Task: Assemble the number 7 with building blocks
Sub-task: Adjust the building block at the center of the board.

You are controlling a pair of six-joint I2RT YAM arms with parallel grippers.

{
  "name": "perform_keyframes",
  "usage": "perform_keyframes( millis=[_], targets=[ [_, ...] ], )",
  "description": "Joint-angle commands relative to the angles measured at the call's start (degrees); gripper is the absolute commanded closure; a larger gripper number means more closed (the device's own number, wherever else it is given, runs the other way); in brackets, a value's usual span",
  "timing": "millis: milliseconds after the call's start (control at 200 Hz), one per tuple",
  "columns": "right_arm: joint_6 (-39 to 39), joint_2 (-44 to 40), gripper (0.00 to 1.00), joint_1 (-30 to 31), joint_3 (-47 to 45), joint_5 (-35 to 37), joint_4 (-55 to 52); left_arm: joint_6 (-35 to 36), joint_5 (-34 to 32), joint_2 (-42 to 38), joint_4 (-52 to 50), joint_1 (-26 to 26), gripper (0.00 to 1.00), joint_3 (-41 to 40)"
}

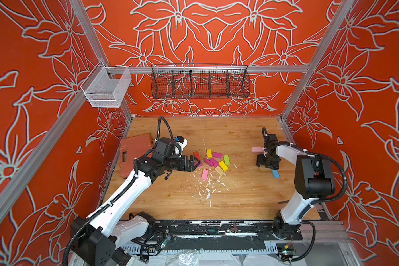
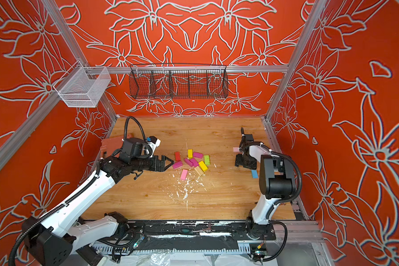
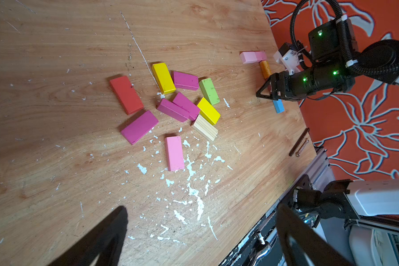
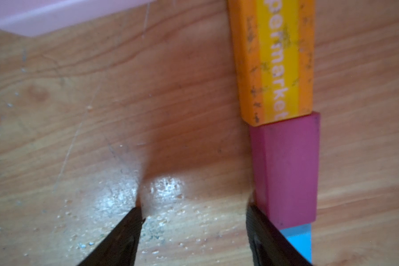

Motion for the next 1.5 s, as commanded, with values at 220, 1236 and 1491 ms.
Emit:
perform_keyframes(
  millis=[220, 1236, 1491],
  targets=[
    [-2.01, -0.62, 0.26, -0.4, -0.87, -0.36, 2.65, 0.59, 0.75, 0.15, 1.01, -0.31, 0.02, 0.66],
    [-2.74, -6.96, 0.27, -0.4, -6.24, -0.13, 2.92, 0.63, 1.22, 0.03, 1.36, -0.31, 0.02, 0.48],
    [-2.91, -6.1, 0.27, -0.4, -6.12, 0.64, 3.0, 0.6, 1.13, -0.25, 1.18, -0.31, 0.02, 0.58]
  ],
)
